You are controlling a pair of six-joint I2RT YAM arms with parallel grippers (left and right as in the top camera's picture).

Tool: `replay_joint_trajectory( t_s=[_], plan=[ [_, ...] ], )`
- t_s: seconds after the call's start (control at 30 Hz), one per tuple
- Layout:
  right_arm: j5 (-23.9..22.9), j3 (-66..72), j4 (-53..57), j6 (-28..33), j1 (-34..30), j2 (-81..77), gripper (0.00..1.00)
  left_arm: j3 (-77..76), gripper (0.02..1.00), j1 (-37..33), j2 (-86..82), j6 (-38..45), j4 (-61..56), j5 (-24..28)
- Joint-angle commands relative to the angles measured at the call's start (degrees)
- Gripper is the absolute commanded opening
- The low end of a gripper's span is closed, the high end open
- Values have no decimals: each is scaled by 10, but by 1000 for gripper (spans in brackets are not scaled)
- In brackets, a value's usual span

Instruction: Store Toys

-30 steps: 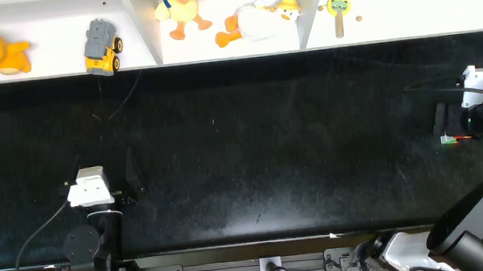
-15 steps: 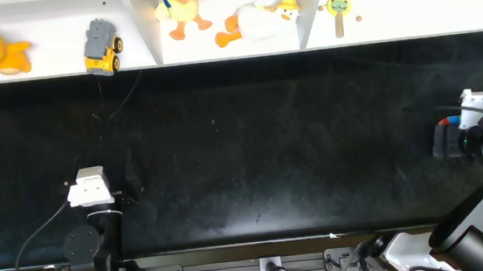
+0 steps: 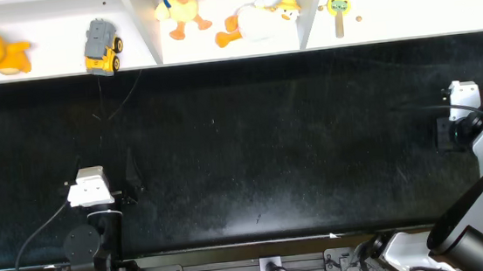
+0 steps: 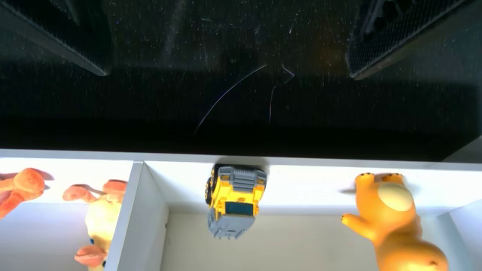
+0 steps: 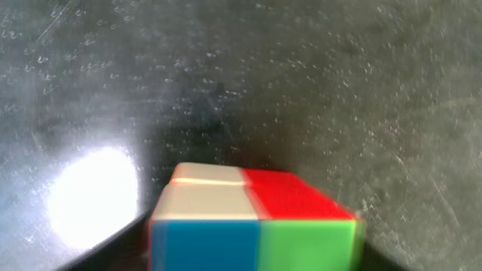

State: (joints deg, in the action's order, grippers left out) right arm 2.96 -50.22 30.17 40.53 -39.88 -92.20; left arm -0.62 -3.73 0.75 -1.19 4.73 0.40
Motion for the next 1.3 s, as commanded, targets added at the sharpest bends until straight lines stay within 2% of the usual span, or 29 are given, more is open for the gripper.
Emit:
replay_joint_trajectory(
  t_s=[0.03,0.17,0.33,0.47,0.57,0.83,1.3],
  plan=[
    [6,2,-1,-17,3,4,494,2,998,3,-6,-6,1,0],
    [6,2,-3,-27,4,9,459,2,998,3,-6,-6,1,0],
    [13,-19,1,-86,17,47,435,2,996,3,-6,-6,1,0],
    [48,-70,32,-130,38,69,437,2,998,3,-6,-6,1,0],
    [47,-114,37,-165,57,68,428,2,998,3,-6,-6,1,0],
    [50,-231,33,-211,89,7,437,2,998,3,-6,-6,1,0],
    [52,-408,70,-224,131,-157,428,2,998,3,-6,-6,1,0]
  ],
)
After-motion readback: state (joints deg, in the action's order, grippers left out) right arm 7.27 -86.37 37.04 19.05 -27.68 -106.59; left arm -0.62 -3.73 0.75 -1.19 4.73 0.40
